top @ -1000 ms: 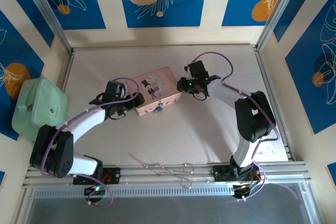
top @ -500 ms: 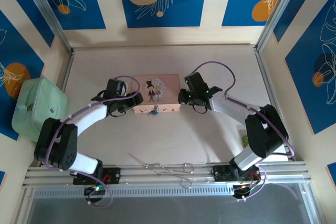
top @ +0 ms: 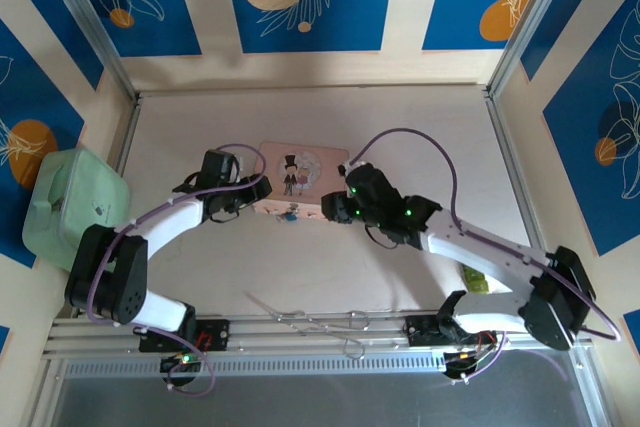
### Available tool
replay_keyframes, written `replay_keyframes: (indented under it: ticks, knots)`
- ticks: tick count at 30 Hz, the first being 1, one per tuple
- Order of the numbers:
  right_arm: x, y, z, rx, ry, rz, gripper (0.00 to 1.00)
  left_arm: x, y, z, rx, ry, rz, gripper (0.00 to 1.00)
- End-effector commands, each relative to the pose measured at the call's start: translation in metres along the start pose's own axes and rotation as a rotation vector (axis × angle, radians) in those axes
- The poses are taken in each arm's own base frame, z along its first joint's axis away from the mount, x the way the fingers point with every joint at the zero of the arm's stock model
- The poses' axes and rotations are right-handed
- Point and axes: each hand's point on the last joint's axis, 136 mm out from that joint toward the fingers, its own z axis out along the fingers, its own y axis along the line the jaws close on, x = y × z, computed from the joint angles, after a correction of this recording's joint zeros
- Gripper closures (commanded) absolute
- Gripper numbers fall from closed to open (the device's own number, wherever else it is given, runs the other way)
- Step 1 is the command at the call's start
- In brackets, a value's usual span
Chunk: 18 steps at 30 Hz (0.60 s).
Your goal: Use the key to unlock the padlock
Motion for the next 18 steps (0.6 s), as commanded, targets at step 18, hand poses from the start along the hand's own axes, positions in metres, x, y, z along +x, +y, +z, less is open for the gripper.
replay_keyframes:
  ticks: [18]
  knots:
    - [0.074,0.059,0.116,0.124,0.075,-0.1,0.46,0.014,0.008,-0.002,-0.011,0.049,0.022,0.33]
